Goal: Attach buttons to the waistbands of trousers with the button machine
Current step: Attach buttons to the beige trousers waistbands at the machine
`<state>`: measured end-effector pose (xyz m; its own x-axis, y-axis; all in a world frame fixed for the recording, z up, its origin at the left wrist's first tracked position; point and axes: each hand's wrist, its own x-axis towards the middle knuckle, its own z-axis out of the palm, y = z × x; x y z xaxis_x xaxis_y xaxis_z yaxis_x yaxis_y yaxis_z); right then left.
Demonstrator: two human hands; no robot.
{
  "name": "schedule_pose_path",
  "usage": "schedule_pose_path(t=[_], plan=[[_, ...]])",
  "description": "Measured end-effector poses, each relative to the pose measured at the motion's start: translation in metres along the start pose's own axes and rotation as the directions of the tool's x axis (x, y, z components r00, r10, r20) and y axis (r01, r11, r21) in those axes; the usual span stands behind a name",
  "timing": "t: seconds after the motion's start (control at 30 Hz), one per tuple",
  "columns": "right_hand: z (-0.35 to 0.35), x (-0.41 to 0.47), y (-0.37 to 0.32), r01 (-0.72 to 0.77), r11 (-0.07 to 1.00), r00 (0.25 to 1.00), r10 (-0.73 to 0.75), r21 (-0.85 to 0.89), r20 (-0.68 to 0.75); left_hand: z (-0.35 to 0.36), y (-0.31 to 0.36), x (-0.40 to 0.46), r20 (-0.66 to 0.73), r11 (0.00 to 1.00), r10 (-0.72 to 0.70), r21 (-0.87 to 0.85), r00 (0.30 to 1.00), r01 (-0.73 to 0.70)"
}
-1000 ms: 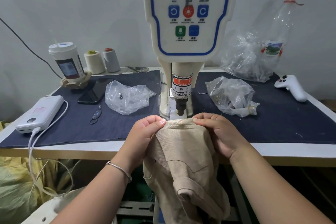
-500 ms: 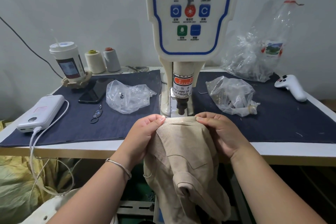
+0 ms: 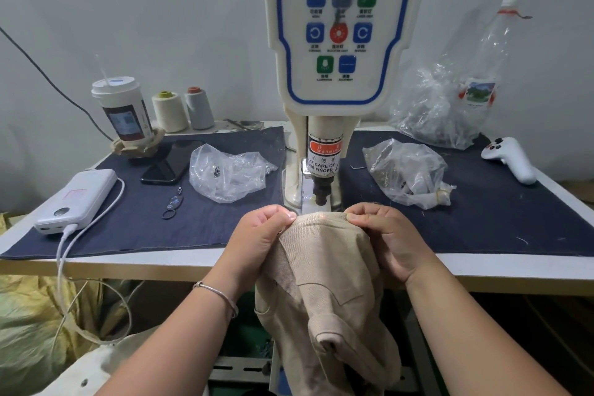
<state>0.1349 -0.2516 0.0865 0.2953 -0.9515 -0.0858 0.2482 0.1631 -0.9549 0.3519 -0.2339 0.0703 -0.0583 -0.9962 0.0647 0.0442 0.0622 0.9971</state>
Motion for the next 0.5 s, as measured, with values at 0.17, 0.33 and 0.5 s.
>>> schedule_pose_path(t=[0.17,0.33,0.5], plan=[[-0.0015,0.0013,0.0012,0.002,1.0,1.0,-0.001,-0.005,0.008,0.0009,0.0,0.0013,-0.001,1.0,0.001,-0.014,1.0,-0.001],[-0.0014,0.001,0.0008,0.004,1.0,1.0,-0.004,-0.017,0.008,0.0004,-0.0014,0.0016,-0.007,1.0,0.01,-0.002,1.0,-0.01],[-0.0009,0.0006,0.0008,0.007,1.0,1.0,-0.007,-0.014,-0.002,0.0012,-0.0017,0.0022,-0.015,1.0,0.019,0.007,1.0,-0.019]])
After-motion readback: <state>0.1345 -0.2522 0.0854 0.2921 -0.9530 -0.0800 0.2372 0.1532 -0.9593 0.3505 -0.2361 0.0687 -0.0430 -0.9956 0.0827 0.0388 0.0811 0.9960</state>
